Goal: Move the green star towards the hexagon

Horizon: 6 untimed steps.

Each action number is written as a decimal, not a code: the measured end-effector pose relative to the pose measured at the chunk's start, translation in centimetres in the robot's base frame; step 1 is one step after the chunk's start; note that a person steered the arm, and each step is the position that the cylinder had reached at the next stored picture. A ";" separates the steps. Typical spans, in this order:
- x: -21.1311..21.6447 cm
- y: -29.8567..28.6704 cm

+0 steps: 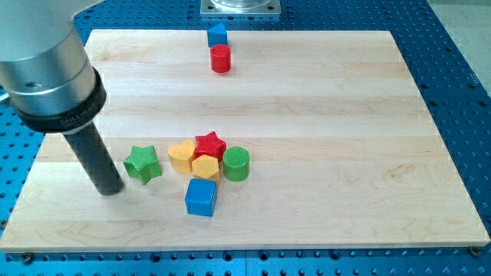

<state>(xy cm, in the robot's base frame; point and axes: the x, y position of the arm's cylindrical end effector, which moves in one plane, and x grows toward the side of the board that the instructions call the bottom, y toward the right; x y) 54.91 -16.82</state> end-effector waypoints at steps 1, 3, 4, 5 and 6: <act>-1.5 -4.5; -4.3 0.5; -2.7 1.7; -0.9 3.1; -0.4 2.9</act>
